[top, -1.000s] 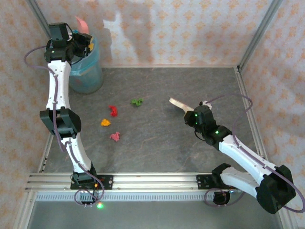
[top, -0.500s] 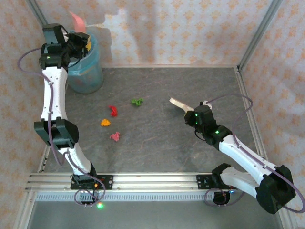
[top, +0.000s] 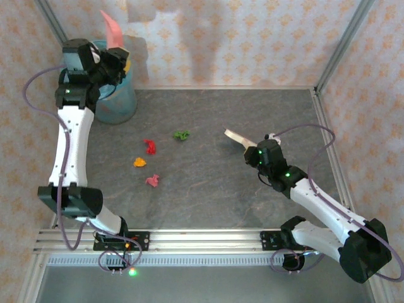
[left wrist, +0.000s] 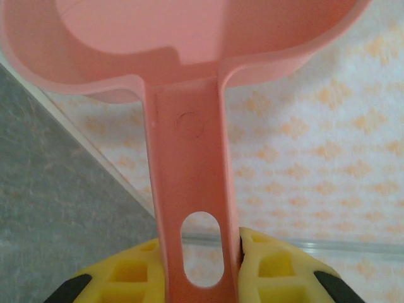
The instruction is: Sweep away the paper scraps from the table
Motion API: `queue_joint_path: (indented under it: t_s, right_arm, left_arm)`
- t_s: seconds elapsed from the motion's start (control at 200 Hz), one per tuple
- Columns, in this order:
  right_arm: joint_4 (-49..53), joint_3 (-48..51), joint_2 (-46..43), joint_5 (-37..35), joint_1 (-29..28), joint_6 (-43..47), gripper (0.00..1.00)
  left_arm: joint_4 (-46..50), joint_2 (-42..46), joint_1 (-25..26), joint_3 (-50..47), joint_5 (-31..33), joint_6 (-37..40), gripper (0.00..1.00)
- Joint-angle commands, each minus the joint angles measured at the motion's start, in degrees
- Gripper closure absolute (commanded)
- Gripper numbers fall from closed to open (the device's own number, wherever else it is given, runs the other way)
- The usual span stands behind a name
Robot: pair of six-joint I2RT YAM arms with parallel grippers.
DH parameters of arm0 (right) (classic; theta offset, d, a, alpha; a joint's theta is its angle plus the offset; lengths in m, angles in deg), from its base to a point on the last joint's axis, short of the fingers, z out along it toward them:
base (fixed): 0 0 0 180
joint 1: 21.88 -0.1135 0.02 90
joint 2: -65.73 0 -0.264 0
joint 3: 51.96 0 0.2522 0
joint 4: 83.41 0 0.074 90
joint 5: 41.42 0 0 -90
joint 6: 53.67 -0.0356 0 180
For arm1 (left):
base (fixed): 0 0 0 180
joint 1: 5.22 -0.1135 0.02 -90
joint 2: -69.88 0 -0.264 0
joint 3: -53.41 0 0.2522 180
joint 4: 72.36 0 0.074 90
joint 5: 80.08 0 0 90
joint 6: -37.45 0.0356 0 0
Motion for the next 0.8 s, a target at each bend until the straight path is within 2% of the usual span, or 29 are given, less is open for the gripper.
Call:
queue_joint_path:
  t_s: [0.0, 0.21, 0.39, 0.54, 0.646, 0.796]
  right_arm:
    - [-2.42, -0.27, -0.24, -0.86, 0.34, -0.61, 1.00]
    - [-2.53, -0.12, -0.28, -0.45, 0.75, -0.75, 1.00]
    - [-2.82, 0.06, -0.22, -0.15, 0.93, -0.85, 1.00]
    - [-3.11, 0.06, 0.05, 0.28, 1.26, -0.93, 1.00]
    - [-3.19, 0.11, 0.22, 0.59, 1.46, -1.06, 1.00]
    - [-3.13, 0.15, 0.14, 0.54, 1.57, -1.27, 1.00]
  left_arm:
    - [1.45, 5.49, 4.85, -3.11, 4.61, 3.35, 1.00]
    - [5.37, 11.46, 16.93, -8.84, 12.24, 11.52, 1.00]
    - [7.70, 16.24, 25.47, -18.91, 19.18, 20.32, 1.00]
    - [7.44, 20.02, 30.06, -30.94, 23.68, 25.92, 1.00]
    - [4.14, 23.46, 33.76, -39.62, 29.00, 28.87, 1.00]
    - [-7.54, 30.40, 37.69, -54.40, 36.14, 30.22, 1.00]
